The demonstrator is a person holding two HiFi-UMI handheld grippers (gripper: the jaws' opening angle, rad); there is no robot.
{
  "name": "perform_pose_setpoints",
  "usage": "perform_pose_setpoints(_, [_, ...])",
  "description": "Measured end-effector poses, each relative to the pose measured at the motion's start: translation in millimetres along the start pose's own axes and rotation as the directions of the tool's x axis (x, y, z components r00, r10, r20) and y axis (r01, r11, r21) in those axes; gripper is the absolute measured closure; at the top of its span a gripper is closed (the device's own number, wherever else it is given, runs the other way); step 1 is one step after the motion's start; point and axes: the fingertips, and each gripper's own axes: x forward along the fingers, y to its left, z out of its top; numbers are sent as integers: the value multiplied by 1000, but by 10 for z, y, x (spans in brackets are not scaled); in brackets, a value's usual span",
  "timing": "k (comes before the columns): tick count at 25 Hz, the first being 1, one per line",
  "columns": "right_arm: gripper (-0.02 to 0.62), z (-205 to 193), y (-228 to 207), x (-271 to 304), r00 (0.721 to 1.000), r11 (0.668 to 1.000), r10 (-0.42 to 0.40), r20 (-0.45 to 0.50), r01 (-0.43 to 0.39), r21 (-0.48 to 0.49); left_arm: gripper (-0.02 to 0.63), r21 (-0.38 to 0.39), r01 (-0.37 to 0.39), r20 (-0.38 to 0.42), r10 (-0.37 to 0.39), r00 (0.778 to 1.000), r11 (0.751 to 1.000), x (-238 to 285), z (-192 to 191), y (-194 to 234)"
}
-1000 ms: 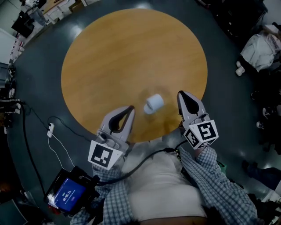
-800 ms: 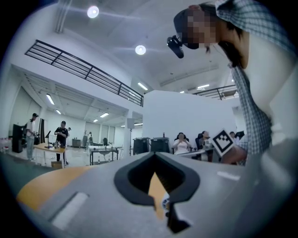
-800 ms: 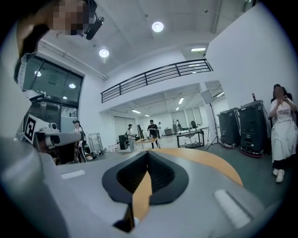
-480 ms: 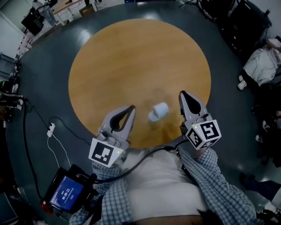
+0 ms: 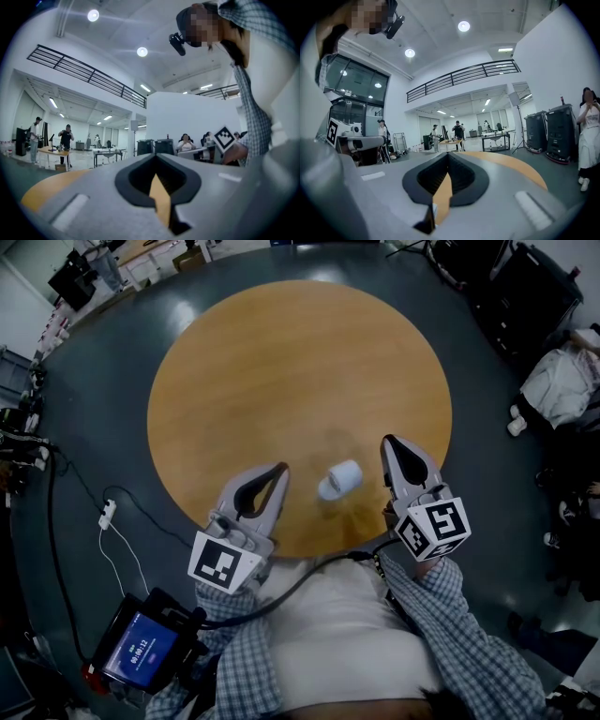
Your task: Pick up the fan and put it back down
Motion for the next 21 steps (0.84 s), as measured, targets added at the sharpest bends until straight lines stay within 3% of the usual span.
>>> perform_pose_setpoints(21, [594,-51,-49,-104,999,999,-33,-13,33,15,607,-10,16,-5,-16,1000,1000,-6,-23,-56])
